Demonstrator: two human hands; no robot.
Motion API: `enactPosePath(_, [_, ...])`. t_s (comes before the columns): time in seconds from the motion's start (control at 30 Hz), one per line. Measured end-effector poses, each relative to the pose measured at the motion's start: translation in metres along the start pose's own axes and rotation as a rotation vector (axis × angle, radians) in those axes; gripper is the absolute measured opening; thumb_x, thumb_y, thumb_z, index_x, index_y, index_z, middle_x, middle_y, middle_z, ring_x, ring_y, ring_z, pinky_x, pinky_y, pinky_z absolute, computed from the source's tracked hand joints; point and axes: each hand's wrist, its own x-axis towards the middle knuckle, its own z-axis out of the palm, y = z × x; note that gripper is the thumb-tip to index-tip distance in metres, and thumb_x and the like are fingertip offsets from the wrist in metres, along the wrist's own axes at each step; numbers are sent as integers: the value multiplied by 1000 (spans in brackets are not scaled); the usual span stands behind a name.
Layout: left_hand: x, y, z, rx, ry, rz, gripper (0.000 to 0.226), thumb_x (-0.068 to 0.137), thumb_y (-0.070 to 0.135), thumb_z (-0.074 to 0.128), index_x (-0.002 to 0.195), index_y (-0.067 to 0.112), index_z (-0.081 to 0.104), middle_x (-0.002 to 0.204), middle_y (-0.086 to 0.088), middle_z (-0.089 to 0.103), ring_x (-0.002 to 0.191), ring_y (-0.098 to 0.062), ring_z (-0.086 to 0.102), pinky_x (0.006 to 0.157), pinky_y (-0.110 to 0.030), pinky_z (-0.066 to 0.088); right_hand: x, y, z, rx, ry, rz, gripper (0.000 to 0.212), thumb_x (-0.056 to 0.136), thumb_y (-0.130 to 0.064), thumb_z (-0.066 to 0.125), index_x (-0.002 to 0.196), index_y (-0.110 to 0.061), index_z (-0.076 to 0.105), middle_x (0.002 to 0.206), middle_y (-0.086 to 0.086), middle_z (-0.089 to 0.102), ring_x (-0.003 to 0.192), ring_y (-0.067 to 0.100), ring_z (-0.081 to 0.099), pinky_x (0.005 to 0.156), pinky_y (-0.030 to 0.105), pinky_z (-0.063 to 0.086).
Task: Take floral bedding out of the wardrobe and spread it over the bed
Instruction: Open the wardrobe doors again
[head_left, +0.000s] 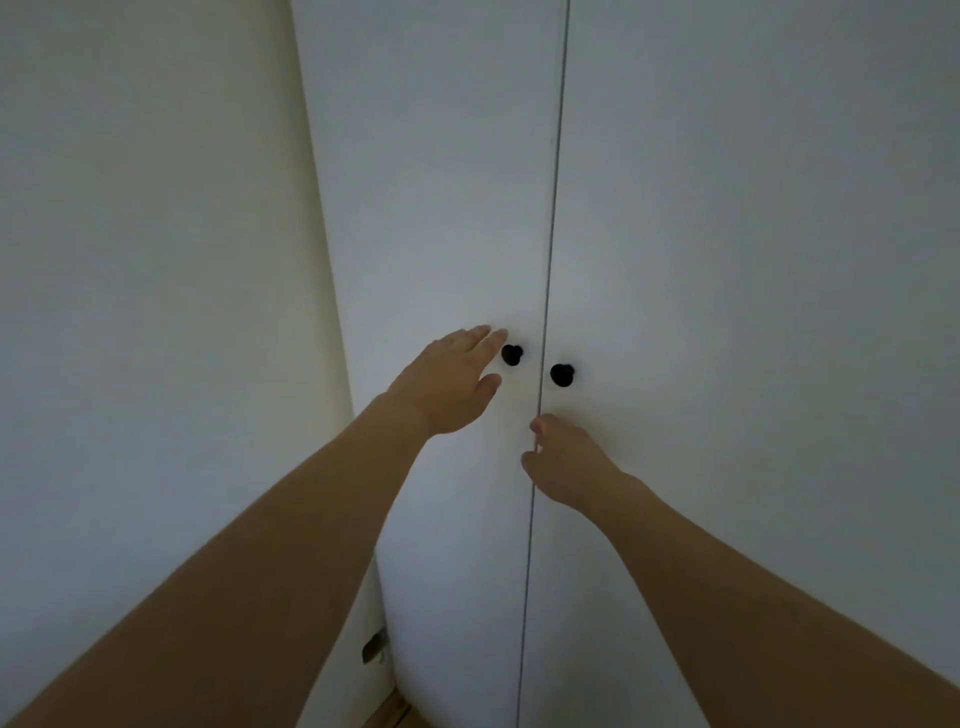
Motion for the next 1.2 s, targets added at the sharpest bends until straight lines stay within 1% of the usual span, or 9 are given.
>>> enactPosePath(0.17, [11, 5, 7, 14, 103, 96, 43, 98, 13, 41, 140, 10, 42, 136, -10, 51, 120, -27, 50, 102, -37, 40, 13, -1, 2, 46, 48, 39, 48, 93, -12, 47, 140, -6, 38, 138, 12, 47, 124, 25, 48, 100, 29, 39])
enactPosePath(0.37, [16, 13, 3, -233, 44, -53, 38, 93, 0, 37, 127, 7, 52, 119, -13, 59, 101, -27, 57, 90, -36, 46, 11, 4, 12, 117, 114, 97, 31, 91, -13, 47, 119, -1, 50, 111, 11, 58, 94, 25, 57, 76, 29, 44])
enactPosePath(0.53, [8, 13, -16, -260, -21, -152, 27, 101, 30, 36, 96, 11, 54, 84, -6, 60, 73, -22, 53, 60, -32, 40, 1, 3, 18, 110, 131, 27, 26, 95, -22, 48, 113, -4, 51, 104, 12, 62, 86, 23, 58, 73, 30, 46])
enactPosePath(0.73, [-46, -12, -40, -103, 63, -240, 48, 81, 77, 38, 71, 30, 38, 63, 7, 49, 58, -9, 50, 55, -22, 35, -19, -29, 42, -107, 39, -235, 20, 97, -37, 47, 89, -22, 58, 85, -3, 63, 78, 14, 62, 86, 31, 52])
enactPosePath(0.87, [-86, -39, -66, 1, 139, -348, 53, 78, 79, 41, 64, 28, 41, 58, 8, 50, 55, -10, 50, 51, -22, 29, -30, -63, 63, -247, -71, -479, 23, 97, -43, 42, 83, -30, 55, 76, -14, 55, 71, 7, 56, 85, 28, 51])
enactPosePath(0.97, [-113, -53, -81, 73, 222, -386, 44, 79, 67, 46, 61, 27, 43, 57, 7, 49, 52, -9, 47, 50, -21, 27, -30, -89, 79, -223, -151, -560, 28, 95, -49, 43, 93, -27, 61, 87, -14, 60, 79, 8, 58, 89, 31, 52])
enactPosePath(1.03, [-139, -68, -92, 100, 301, -391, 38, 78, 62, 48, 66, 27, 43, 59, 11, 48, 51, -9, 47, 49, -21, 28, -27, -112, 94, -151, -179, -566, 37, 90, -55, 49, 112, -27, 56, 111, -8, 64, 99, 12, 61, 95, 36, 50])
enactPosePath(1.1, [-162, -82, -102, 61, 356, -384, 33, 80, 60, 52, 82, 28, 42, 64, 13, 48, 54, -6, 49, 48, -21, 30, -23, -133, 111, -104, -173, -551, 61, 84, -61, 54, 134, -29, 40, 138, -5, 52, 121, 17, 54, 103, 40, 45])
enactPosePath(1.2, [-190, -105, -109, 16, 411, -399, 32, 86, 53, 55, 92, 26, 40, 71, 9, 54, 58, -7, 53, 48, -21, 36, -17, -162, 137, -75, -137, -590, 87, 79, -63, 59, 147, -32, 15, 155, -4, 28, 136, 19, 39, 110, 40, 36])
